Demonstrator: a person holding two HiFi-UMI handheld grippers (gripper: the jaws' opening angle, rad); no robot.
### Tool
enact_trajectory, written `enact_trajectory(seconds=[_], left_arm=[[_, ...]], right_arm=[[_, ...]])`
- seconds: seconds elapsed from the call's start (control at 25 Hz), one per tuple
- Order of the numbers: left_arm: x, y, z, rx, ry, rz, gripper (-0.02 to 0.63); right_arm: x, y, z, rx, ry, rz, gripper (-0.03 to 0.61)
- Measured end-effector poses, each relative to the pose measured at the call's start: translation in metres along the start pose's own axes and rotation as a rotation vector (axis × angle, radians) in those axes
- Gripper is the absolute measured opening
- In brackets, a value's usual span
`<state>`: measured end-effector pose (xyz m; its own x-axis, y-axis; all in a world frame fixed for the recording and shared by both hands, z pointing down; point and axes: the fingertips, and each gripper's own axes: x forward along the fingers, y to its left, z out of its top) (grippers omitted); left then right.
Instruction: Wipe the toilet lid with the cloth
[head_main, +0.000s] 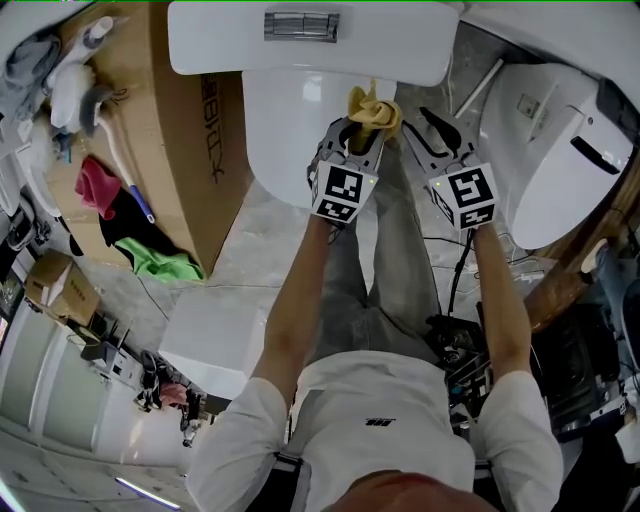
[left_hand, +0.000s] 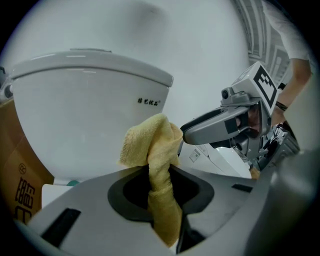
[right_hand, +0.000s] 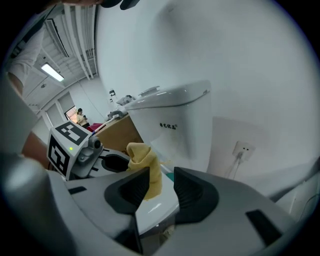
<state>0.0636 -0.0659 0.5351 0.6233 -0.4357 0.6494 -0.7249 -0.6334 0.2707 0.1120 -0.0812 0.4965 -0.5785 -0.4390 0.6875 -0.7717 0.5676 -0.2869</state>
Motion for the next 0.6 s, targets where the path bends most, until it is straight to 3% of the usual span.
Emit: enact_trajectory(seconds=[0.6], left_arm=[[0.077, 0.008, -0.041, -0.016, 0.049, -0.027, 0.104]], right_arm=[[0.035, -0.028, -0.061, 0.035, 0.042, -0.026, 0.169]])
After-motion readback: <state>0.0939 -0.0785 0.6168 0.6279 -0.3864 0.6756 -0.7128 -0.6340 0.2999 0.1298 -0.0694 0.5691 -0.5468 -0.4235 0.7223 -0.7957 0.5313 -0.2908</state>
